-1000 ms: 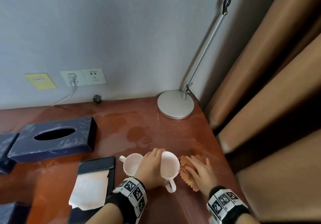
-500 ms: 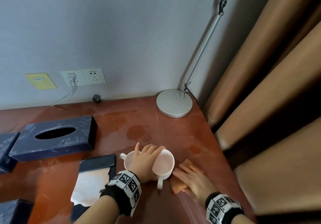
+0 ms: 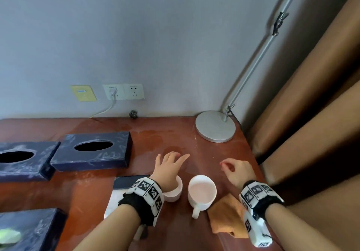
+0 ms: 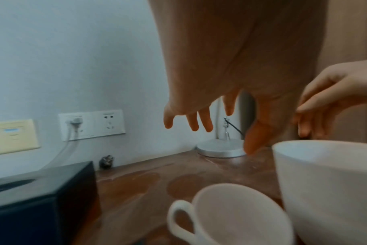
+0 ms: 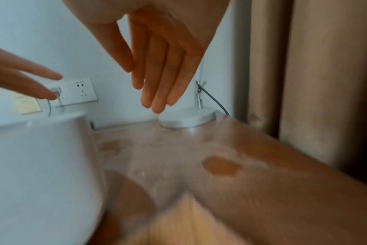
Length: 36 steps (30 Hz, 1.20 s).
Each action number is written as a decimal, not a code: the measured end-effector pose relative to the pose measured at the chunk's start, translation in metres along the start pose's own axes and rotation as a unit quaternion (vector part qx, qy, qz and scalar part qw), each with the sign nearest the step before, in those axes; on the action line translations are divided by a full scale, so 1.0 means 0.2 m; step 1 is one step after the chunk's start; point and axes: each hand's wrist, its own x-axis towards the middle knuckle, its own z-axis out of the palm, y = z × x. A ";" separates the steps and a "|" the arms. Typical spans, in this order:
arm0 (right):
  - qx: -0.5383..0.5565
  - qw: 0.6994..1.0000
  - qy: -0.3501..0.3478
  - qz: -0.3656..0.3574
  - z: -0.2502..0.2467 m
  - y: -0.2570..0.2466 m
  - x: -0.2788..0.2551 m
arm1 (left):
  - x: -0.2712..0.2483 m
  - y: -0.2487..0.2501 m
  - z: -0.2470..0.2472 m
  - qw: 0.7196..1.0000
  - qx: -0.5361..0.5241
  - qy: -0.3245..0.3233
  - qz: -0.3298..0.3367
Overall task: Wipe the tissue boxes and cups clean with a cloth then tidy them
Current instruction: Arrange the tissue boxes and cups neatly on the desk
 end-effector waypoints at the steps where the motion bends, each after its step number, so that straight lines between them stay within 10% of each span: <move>1: 0.000 1.000 0.003 -0.012 -0.03 -0.07 0.05 | 0.00 -0.06 -0.04 0.999 -0.016 0.022 -0.017; 8: 0.003 0.989 -0.084 -0.119 0.08 -0.66 0.31 | -0.12 -0.56 -0.22 0.983 -0.062 0.127 -0.121; 21: -0.282 0.877 -0.285 -0.263 0.78 -1.67 0.45 | -0.22 -1.56 -0.28 0.987 0.039 -0.062 -0.142; 36: -0.337 0.858 -0.313 -0.230 1.09 -1.78 0.57 | -0.04 -1.83 -0.17 0.969 0.122 -0.164 -0.135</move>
